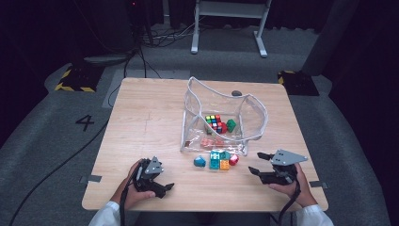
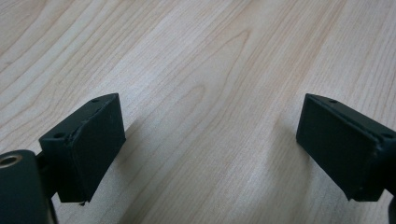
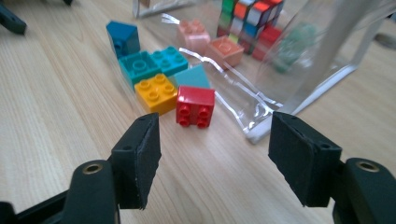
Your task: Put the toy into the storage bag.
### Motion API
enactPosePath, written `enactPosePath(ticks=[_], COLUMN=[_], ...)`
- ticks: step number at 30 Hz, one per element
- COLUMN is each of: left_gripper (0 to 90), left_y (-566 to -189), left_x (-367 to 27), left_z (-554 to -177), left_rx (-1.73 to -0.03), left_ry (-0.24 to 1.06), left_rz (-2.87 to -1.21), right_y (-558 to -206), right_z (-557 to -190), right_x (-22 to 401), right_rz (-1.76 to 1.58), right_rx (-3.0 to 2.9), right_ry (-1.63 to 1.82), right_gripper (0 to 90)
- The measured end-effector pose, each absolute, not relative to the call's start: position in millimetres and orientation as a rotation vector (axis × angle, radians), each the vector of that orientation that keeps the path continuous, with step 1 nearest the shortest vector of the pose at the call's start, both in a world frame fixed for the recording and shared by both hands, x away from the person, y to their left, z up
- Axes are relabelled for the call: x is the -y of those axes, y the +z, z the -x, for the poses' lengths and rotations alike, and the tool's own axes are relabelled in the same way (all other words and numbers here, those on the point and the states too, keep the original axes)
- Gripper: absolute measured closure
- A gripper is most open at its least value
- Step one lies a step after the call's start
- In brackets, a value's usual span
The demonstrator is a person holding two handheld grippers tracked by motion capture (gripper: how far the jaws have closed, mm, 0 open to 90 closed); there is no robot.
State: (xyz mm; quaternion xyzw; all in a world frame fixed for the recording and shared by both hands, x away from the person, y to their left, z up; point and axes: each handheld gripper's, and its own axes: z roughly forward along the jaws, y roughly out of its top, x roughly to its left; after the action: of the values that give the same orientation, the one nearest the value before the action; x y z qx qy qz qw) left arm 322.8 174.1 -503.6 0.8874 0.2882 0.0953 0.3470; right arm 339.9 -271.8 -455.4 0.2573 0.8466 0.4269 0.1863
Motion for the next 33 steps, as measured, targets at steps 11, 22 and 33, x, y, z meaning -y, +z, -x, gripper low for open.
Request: enactPosePath(ticks=[11, 22, 33], left_gripper=[8.1, 8.1, 8.1], left_y=[-504, -504, -504], left_x=[-174, -174, -174], left_z=[-323, -323, -323], left_rx=[-0.747, -0.748, -0.747], left_ry=[0.247, 0.247, 0.247], left_rz=[-2.302, -2.302, -2.302], right_y=[-483, -496, -487], right_z=[-363, -377, -367], right_x=[237, 216, 229], right_rz=[-0.716, -0.753, -0.694], right_rx=[-2.455, -2.456, -2.476], right_ry=[1.202, 1.139, 1.211], right_gripper=[39.6, 56.0, 59.0])
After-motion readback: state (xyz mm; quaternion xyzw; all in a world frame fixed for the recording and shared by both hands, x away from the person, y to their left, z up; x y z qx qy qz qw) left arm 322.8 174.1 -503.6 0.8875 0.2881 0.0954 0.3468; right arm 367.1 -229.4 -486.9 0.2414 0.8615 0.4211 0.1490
